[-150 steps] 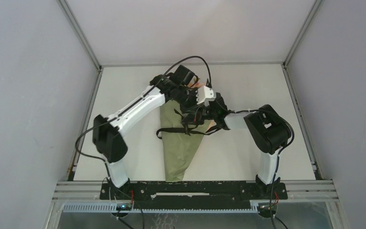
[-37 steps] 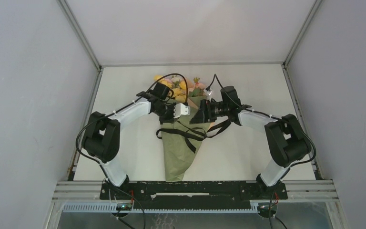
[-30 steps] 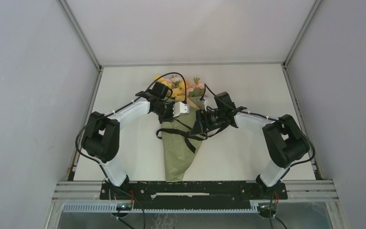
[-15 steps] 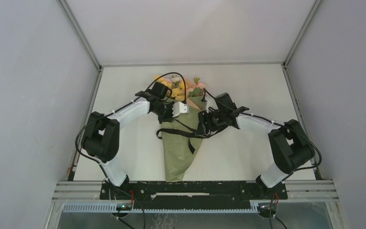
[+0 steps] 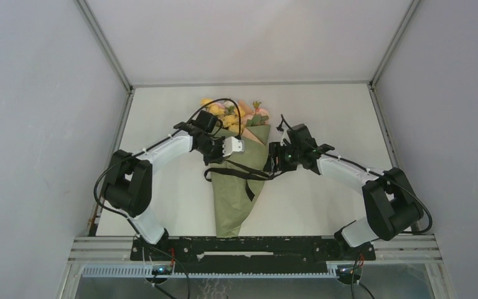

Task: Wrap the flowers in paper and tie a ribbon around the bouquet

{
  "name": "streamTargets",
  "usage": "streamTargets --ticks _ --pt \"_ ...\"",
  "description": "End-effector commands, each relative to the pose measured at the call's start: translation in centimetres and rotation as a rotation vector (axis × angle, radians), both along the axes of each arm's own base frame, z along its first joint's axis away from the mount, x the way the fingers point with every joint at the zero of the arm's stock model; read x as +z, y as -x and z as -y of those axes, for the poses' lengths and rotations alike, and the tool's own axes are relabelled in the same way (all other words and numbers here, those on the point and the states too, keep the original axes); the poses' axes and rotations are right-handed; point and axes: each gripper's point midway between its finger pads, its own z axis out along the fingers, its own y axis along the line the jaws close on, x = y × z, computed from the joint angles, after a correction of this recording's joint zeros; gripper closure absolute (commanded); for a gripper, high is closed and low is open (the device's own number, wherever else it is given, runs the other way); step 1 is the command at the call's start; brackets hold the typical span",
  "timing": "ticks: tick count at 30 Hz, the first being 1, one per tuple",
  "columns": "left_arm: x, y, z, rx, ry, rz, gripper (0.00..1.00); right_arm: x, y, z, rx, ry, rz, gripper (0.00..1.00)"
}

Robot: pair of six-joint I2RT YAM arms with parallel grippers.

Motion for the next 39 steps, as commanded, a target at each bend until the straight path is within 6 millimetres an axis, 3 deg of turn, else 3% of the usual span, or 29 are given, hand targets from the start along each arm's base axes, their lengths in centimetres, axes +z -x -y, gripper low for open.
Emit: streamTargets --ticks 1,11,13,15,16,17,23,27,30,33,36,39 --pt "1.2 0.3 0.1 0.009 0.030 0.006 1.00 -0.6 -0.5 -0.6 -0.032 0.000 -0.010 0.39" --pt "1.2 0.9 -0.2 0.006 0.023 -0.007 1.00 -2.9 -1.1 0.6 -0.069 0.085 -0.042 0.49" --pt "1.2 1.1 -0.3 0.004 0.020 -0.011 1.00 -2.9 -1.3 0.2 -0.058 0.078 -0.044 0.62" --pt "1.2 1.2 -0.5 0.003 0.012 -0.010 1.00 -2.6 -1.5 -0.2 -0.047 0.063 -0.043 0.86" --pt "1.3 1.2 -0.6 0.003 0.008 -0.007 1.00 -2.1 -1.6 -0.5 -0.036 0.050 -0.039 0.97" --pt "1.3 1.3 -0.8 0.002 0.004 -0.004 1.00 -1.4 -1.7 -0.8 -0.022 0.034 -0.034 1.00" --pt "1.4 2.1 -1.4 -0.006 -0.001 0.006 1.00 6.0 -3.6 -4.1 0.031 -0.154 0.097 1.00" --pt "1.7 2.6 -1.8 -0.009 -0.014 0.015 1.00 7.2 -6.6 -6.0 -0.005 -0.222 0.126 1.00" --pt "3.1 3.7 -2.4 -0.026 -0.030 0.015 1.00 5.7 -9.3 -6.7 -0.068 -0.247 0.093 1.00" --pt "5.8 5.4 -2.4 -0.082 -0.006 0.029 1.00 3.8 -10.9 -7.8 -0.092 -0.270 0.057 1.00" --pt "9.1 7.1 -2.2 -0.119 0.027 -0.020 1.00 1.2 -11.4 -8.4 -0.105 -0.261 0.006 1.00" --pt "12.1 8.0 -2.4 -0.145 0.040 -0.008 1.00 -1.2 -11.4 -7.8 -0.141 -0.240 -0.065 1.00"
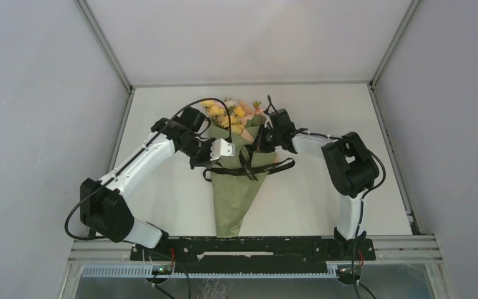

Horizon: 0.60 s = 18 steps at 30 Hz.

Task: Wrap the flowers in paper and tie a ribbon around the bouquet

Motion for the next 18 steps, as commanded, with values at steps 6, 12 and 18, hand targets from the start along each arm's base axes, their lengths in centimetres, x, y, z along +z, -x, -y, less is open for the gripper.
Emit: streamTargets --ticks 6,12,18 --pt "12.9 -2.3 0.2 0.155 0.204 0.141 1.00 -1.5 1.0 0.2 0.017 0.000 -0.031 1.00" --pt "13.9 -8.0 -2.4 0.440 0.217 0.274 1.00 -2.5 4.0 0.8 0.123 0.029 -0.073 1.00" --pt "10.2 -13.1 -9.1 0.737 0.005 0.440 0.98 -2.8 5.5 1.0 0.152 0.027 -0.105 1.00"
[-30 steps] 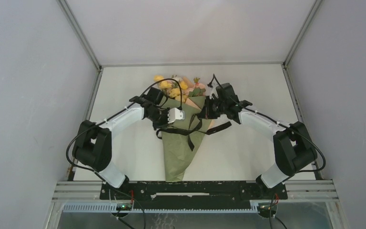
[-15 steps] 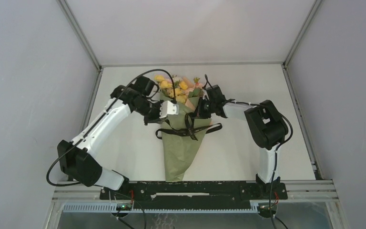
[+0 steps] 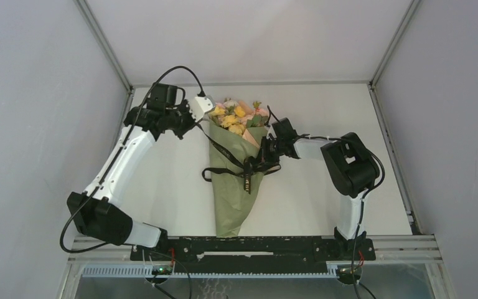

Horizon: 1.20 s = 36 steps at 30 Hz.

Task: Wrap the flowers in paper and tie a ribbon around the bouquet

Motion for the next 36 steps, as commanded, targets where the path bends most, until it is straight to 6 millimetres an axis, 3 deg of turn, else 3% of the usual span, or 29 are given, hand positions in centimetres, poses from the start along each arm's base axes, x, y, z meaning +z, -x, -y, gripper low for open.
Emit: streamTargets --ticks 1,3,4,6,10,12,16,23,29,32,36 --pt "-1.7 -4.5 -6.0 0.330 -0.165 0.123 0.89 2.1 1.0 -0.6 0.062 -0.037 0.036 1.00" --pt "-3.1 -4.5 -6.8 0.359 -0.226 0.109 0.58 2.4 1.1 -1.0 0.063 -0.059 0.022 1.00" --pt "-3.8 -3.9 -6.1 0.325 -0.252 0.089 0.48 2.5 1.1 -1.0 0.058 -0.070 0.014 1.00" --pt "-5.5 -1.3 -2.9 0.142 -0.285 0.026 0.40 2.7 1.1 -1.2 0.044 -0.092 -0.009 1.00" --pt "-8.5 7.1 5.7 -0.347 -0.218 -0.093 0.31 2.9 0.7 -1.0 0.001 -0.127 -0.054 1.00" --pt "-10.1 9.4 8.4 -0.457 -0.196 -0.163 0.28 3.0 0.5 -0.8 -0.022 -0.138 -0.076 1.00" --pt "-13.5 9.6 11.3 -0.576 -0.213 -0.107 0.24 3.5 0.1 -0.3 -0.079 -0.165 -0.107 1.00" --pt "-15.3 7.9 14.4 -0.650 -0.176 -0.034 0.12 4.3 -0.7 0.3 -0.136 -0.191 -0.099 1.00" --pt "-18.4 6.8 14.1 -0.619 -0.260 -0.098 0.10 4.6 -1.0 0.2 -0.140 -0.198 -0.085 1.00" --pt "-19.3 7.1 13.4 -0.616 -0.299 -0.140 0.17 4.8 -1.1 0.2 -0.140 -0.199 -0.075 1.00" --pt "-18.9 7.1 13.2 -0.597 -0.303 -0.141 0.63 4.7 -0.9 -0.1 -0.117 -0.208 -0.074 1.00"
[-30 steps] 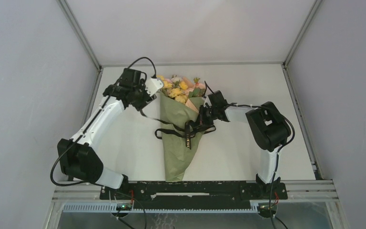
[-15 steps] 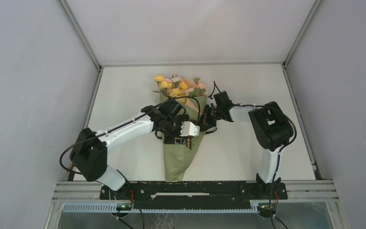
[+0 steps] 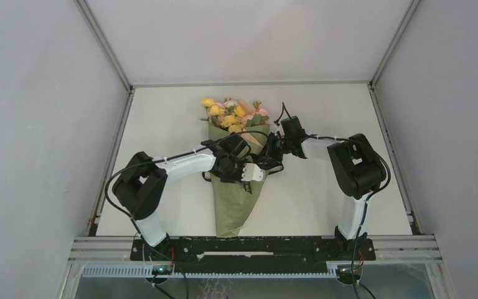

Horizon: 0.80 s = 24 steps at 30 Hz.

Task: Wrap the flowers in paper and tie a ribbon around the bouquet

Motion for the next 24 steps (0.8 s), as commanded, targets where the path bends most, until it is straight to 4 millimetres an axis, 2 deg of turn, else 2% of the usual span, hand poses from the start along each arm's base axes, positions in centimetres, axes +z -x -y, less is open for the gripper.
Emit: streamTargets --ticks 1,4,5,10,14,20,22,24 --pt "2.7 -1.0 1.0 0.001 0.038 0.053 0.73 2.2 -0.5 -1.0 0.031 -0.059 0.077 1.00" --pt "4.2 -0.7 1.2 -0.010 0.075 0.067 0.98 1.7 0.3 -1.4 0.079 -0.063 0.074 1.00" --pt "4.5 -0.8 1.2 -0.010 0.082 0.078 1.00 1.4 0.5 -1.5 0.094 -0.054 0.077 1.00" --pt "6.7 -0.8 1.3 -0.011 0.127 0.116 1.00 0.4 1.2 -1.2 0.129 -0.031 0.070 1.00" --pt "9.7 -0.7 2.1 0.004 0.198 0.130 1.00 0.5 2.0 -1.4 0.193 -0.060 0.079 1.00" --pt "13.3 -0.5 4.3 0.069 0.330 0.040 1.00 0.5 5.6 -1.5 0.374 -0.108 0.044 1.00" --pt "14.2 -1.2 4.8 0.116 0.376 0.015 1.00 0.5 7.2 -1.5 0.442 -0.125 0.032 0.99" --pt "14.3 -2.5 4.8 0.172 0.398 0.029 1.00 0.7 8.6 -1.6 0.502 -0.143 0.025 0.92"
